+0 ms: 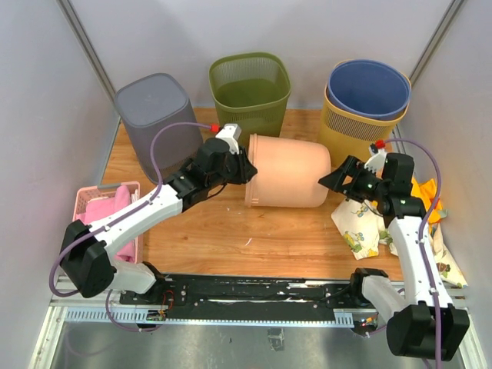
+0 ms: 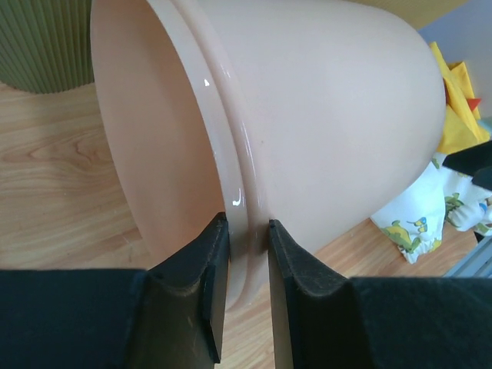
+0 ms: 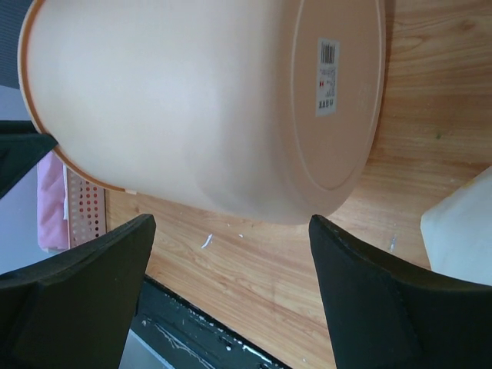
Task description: Turn the large container upside down
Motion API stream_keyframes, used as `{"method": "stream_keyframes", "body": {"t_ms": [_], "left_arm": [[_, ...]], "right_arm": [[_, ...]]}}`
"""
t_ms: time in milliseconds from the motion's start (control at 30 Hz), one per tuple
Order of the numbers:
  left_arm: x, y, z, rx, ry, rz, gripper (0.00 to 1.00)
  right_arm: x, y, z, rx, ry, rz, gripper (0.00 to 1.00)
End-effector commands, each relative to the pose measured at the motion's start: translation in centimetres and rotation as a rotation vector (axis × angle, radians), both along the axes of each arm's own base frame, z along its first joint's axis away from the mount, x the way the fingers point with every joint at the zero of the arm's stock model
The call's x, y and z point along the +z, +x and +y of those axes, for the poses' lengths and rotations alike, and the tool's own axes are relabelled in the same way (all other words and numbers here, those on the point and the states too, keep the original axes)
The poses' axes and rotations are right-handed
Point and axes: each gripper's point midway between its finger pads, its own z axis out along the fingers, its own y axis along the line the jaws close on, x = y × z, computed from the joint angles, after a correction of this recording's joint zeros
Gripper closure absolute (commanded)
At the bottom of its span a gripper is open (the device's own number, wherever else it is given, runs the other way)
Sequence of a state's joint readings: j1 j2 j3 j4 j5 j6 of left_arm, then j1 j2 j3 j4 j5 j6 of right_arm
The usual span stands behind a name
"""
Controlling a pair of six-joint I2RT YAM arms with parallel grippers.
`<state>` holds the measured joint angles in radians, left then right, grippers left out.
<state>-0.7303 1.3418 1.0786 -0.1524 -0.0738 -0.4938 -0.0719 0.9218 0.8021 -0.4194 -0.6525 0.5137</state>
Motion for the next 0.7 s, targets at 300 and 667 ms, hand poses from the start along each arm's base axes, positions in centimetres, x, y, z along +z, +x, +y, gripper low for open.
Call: {"method": "stream_keyframes", "body": {"t_ms": [300, 667], "left_arm": [[-1.6, -1.8, 1.0, -0.060, 0.077, 0.018, 0.90], [-2.3, -3.5, 0.3, -0.141, 0.044, 0.051, 0.94]], "right_arm": [[2.8, 5.1, -0.6, -0.068, 0.086, -0.065, 0.16], [3.9, 1.8, 4.3, 0.248, 0.298, -0.035, 0.17]]}}
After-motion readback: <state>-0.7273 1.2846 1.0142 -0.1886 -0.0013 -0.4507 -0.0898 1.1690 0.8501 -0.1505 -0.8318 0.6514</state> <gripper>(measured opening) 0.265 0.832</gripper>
